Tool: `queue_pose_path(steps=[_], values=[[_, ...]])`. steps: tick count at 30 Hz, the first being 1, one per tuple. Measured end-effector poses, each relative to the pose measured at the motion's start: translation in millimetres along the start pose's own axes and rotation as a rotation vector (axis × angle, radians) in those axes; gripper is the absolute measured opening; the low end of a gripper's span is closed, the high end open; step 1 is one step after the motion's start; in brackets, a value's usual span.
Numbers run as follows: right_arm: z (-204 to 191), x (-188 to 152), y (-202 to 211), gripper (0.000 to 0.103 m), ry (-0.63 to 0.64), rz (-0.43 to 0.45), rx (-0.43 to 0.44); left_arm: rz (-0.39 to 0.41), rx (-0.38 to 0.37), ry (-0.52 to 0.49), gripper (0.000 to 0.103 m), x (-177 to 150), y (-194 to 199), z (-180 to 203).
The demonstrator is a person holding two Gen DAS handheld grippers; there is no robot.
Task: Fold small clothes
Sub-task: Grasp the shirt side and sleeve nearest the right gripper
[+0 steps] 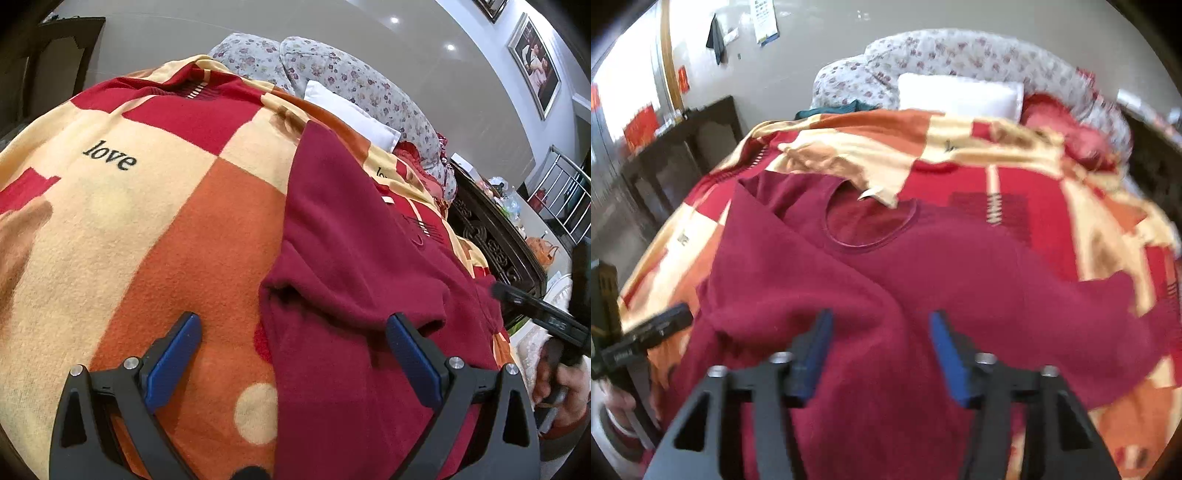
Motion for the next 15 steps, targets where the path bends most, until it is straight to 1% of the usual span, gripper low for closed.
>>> queue_pose_path(steps=[1, 2, 3, 4, 6, 7, 8, 9, 10, 11, 12, 13, 15], values=[[6, 0, 8, 0.065, -0.003, 0.016, -0.029, 0.002, -0.003, 0.001, 0.1, 0, 1, 0], [20, -4, 20, 0.073, -0.022, 0.034, -0.06, 0.002, -0.002, -0.001, 0.1, 0, 0, 0], [32, -9, 28, 0.078, -0.047, 0.038, -0.07, 0.0, 0.0, -0.002, 0.1, 0, -1, 1], [46, -18, 36, 0.081, -0.084, 0.035, -0.069, -0.001, 0.0, -0.002, 0.1, 0, 0, 0], [69, -35, 43, 0.081, -0.172, 0.011, -0.038, -0.013, -0.002, -0.009, 0.1, 1, 0, 3], [77, -45, 45, 0.081, -0.218, -0.008, -0.008, -0.015, 0.001, -0.014, 0.1, 2, 0, 6], [81, -54, 44, 0.081, -0.254, -0.025, 0.029, -0.016, 0.003, -0.021, 0.1, 4, 1, 11], [80, -60, 43, 0.079, -0.263, -0.036, 0.048, -0.018, 0.0, -0.028, 0.1, 6, 3, 16], [78, -65, 40, 0.076, -0.254, -0.043, 0.056, -0.021, -0.007, -0.039, 0.1, 9, 4, 24], [72, -67, 38, 0.068, -0.221, -0.041, 0.048, -0.022, -0.014, -0.061, 0.1, 13, 6, 33], [66, -68, 37, 0.065, -0.189, -0.035, 0.042, -0.018, -0.009, -0.084, 0.1, 16, 8, 40], [56, -65, 35, 0.065, -0.139, -0.023, 0.046, -0.01, 0.012, -0.119, 0.1, 21, 8, 48], [42, -64, 29, 0.065, -0.08, -0.027, 0.05, -0.008, 0.041, -0.151, 0.1, 27, 5, 57]])
Point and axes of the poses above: each gripper's, at about its wrist camera, not at the fingertips, and y roughly against the way its jaws point, z to its right, x to its top, the point moved 8 cm from there along -y, roughly the way its jaws point, and after that the axes turned 7 degrees about -x, right-handed, at the moved point
